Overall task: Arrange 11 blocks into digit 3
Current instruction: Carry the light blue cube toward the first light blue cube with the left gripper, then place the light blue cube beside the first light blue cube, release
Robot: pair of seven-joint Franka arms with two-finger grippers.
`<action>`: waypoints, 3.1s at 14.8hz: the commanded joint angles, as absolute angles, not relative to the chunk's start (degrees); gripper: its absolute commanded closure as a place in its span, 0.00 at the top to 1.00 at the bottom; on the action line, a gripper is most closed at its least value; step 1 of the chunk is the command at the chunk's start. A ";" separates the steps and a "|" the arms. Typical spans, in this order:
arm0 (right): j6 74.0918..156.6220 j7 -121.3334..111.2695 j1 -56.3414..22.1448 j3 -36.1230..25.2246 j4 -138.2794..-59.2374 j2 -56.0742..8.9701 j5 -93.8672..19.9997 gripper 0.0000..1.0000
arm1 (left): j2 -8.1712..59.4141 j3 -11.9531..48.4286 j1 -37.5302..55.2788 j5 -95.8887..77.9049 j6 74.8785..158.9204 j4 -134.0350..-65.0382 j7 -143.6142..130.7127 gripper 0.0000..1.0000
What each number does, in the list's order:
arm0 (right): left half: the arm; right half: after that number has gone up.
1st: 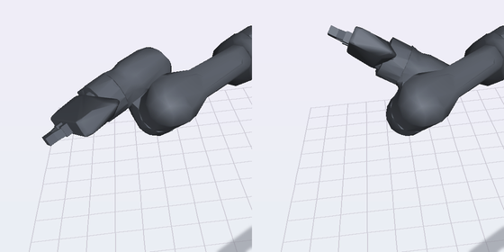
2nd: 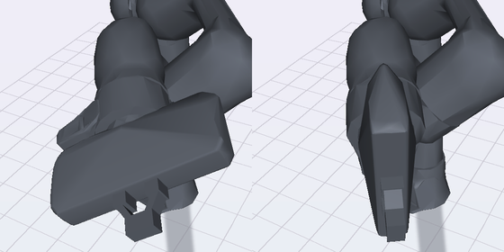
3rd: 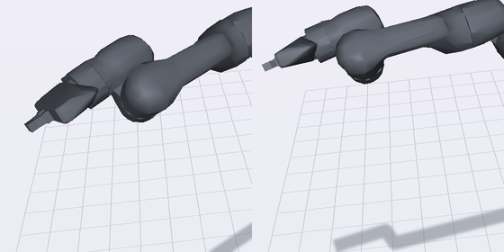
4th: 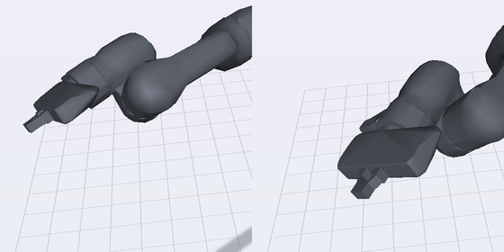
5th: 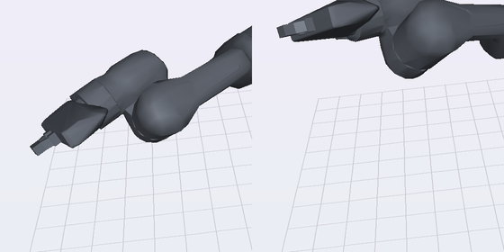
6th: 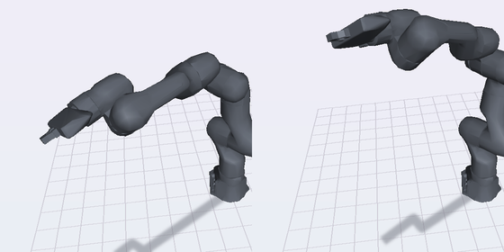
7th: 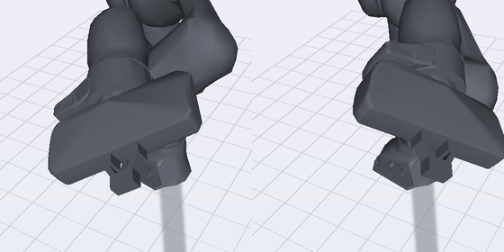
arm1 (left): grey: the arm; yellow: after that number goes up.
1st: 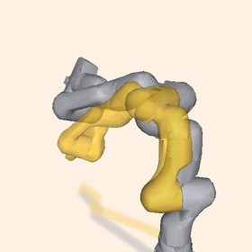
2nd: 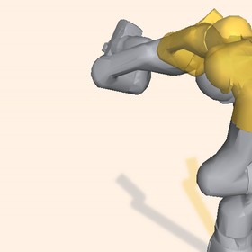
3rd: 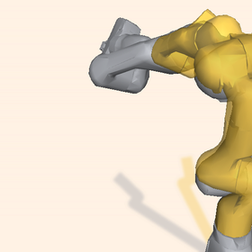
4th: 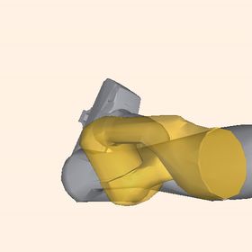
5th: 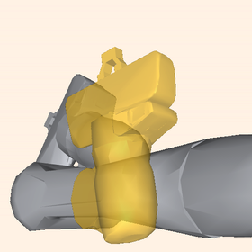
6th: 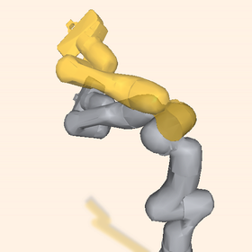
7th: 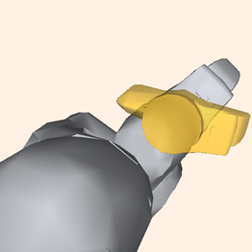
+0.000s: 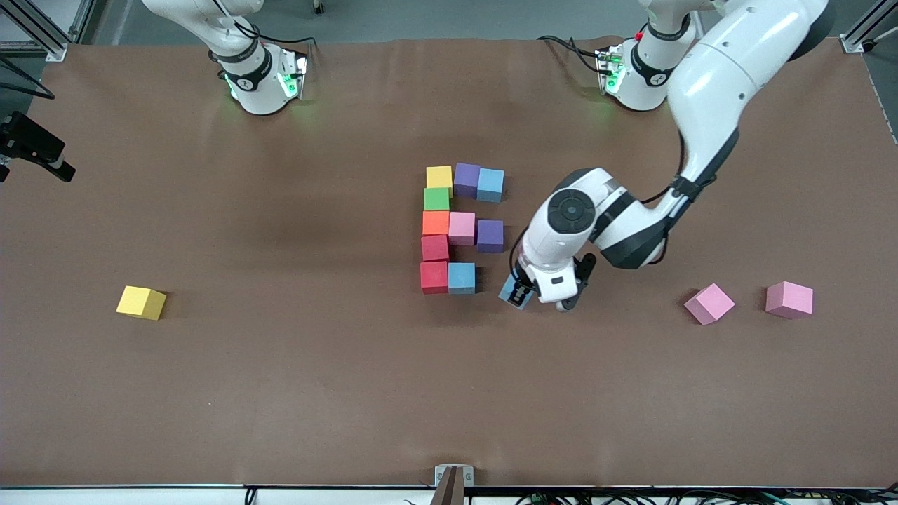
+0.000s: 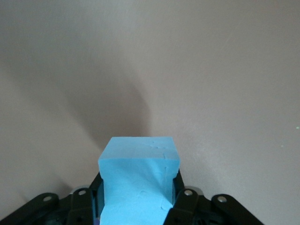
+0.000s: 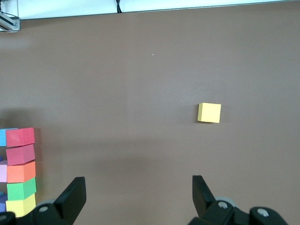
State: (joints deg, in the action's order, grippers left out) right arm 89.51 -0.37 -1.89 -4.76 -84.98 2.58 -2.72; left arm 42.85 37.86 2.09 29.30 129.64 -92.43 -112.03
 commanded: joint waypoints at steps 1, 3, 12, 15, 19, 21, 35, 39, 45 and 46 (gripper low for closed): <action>89.30 -0.53 -2.11 -4.83 -84.29 2.29 -2.37 1.00 | 44.29 31.13 8.95 27.42 128.50 -88.51 -118.89 0.03; 89.30 -0.53 -2.11 -4.83 -84.29 2.29 -2.37 1.00 | 44.65 30.32 10.54 26.90 128.41 -88.33 -120.58 0.02; 89.30 -0.35 -2.20 -4.83 -84.29 2.29 -2.37 1.00 | 44.65 29.79 13.36 25.05 128.50 -89.12 -144.74 0.05; 89.30 -0.26 -2.20 -4.83 -84.29 2.29 -2.37 1.00 | 44.65 29.44 14.50 25.57 128.67 -89.39 -147.22 0.05; 89.21 -0.26 -2.20 -4.83 -84.29 2.02 -2.37 1.00 | 45.26 29.44 14.50 27.68 128.76 -89.47 -147.22 0.05; 89.21 -0.26 -2.20 -4.83 -84.29 1.93 -2.29 1.00 | 45.44 29.44 14.85 27.86 128.76 -89.38 -146.43 0.05; 89.21 -0.09 -2.20 -4.83 -84.29 1.85 -2.29 1.00 | 47.37 27.86 16.70 29.71 129.20 -88.51 -142.47 0.06; 89.21 -0.09 -2.20 -4.83 -84.29 1.85 -2.29 1.00 | 48.08 27.77 16.70 29.62 129.81 -87.28 -142.73 0.06; 89.21 0.00 -2.20 -4.83 -84.29 1.85 -2.29 1.00 | 48.87 27.77 17.58 29.09 130.17 -86.13 -143.35 0.07; 89.21 0.00 -2.20 -4.83 -84.29 1.85 -2.29 1.00 | 48.87 27.77 17.58 29.09 130.17 -86.13 -143.44 0.11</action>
State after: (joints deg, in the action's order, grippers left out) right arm 89.50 -0.37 -1.89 -4.74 -84.97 2.27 -2.72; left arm 46.91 28.64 16.23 29.28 129.34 -88.35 -143.37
